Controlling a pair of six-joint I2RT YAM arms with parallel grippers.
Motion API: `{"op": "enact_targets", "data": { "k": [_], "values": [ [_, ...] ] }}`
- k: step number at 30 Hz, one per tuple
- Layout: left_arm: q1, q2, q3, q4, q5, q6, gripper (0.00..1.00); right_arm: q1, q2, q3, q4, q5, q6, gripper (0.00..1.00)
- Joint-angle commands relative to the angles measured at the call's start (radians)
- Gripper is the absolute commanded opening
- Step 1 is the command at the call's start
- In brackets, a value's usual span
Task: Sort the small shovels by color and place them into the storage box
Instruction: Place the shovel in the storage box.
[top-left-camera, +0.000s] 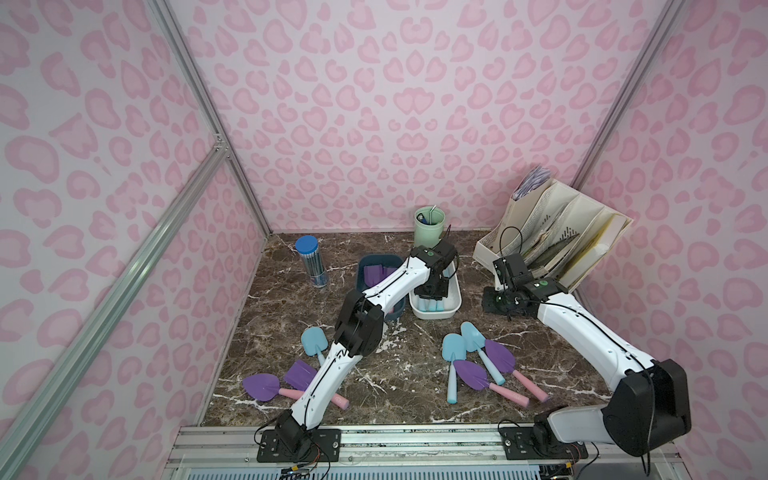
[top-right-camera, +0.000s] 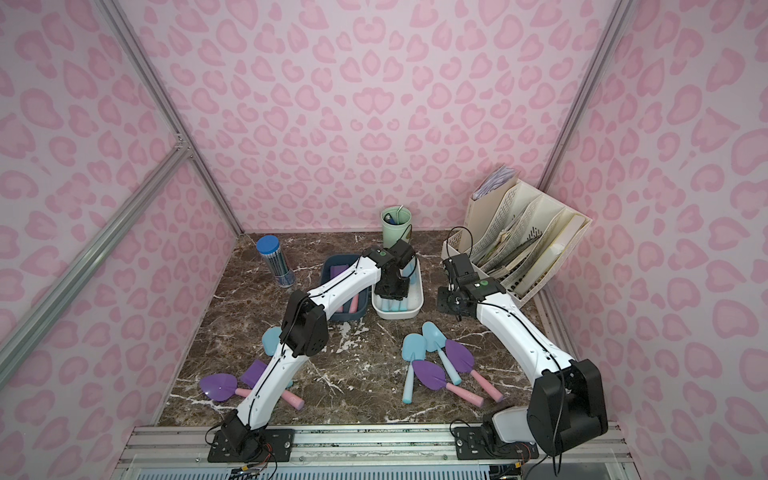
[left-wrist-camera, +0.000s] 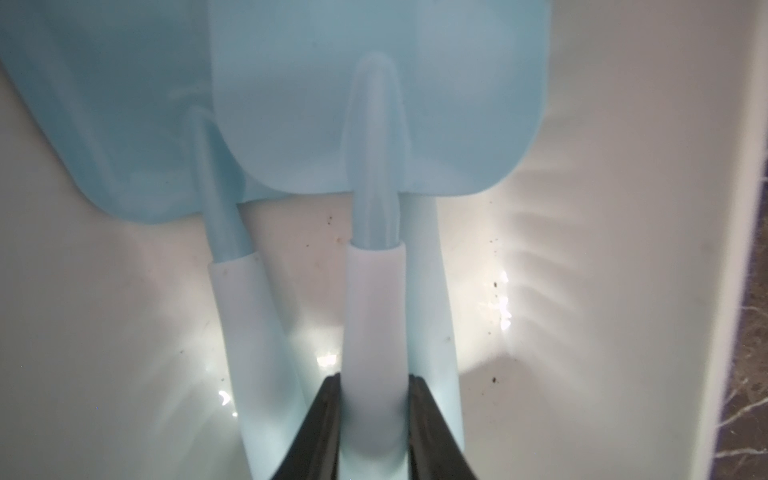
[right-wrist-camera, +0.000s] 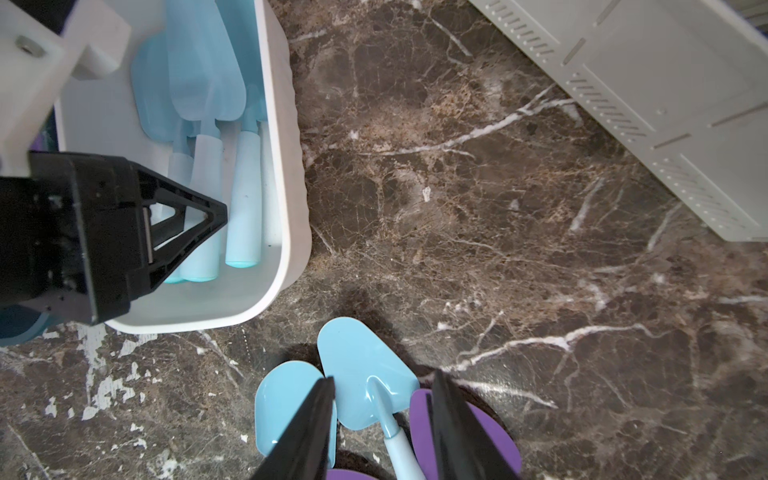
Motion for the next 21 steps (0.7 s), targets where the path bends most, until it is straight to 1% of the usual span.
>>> {"op": "enact_targets", "data": {
  "k": [1, 13, 21],
  "values": [
    [0.001, 0.007, 0.002, -0.025, 0.002, 0.009, 0.23, 0.0, 0.003, 0.002, 0.018, -0.002, 0.0, 0.44],
    [0.003, 0.009, 0.002, -0.023, 0.015, 0.012, 0.36, 0.0, 0.016, 0.003, 0.021, -0.002, 0.0, 0.44],
    [0.003, -0.012, 0.002, -0.031, 0.011, 0.015, 0.39, -0.001, 0.011, 0.009, 0.017, 0.004, 0.002, 0.44]
  ]
}}
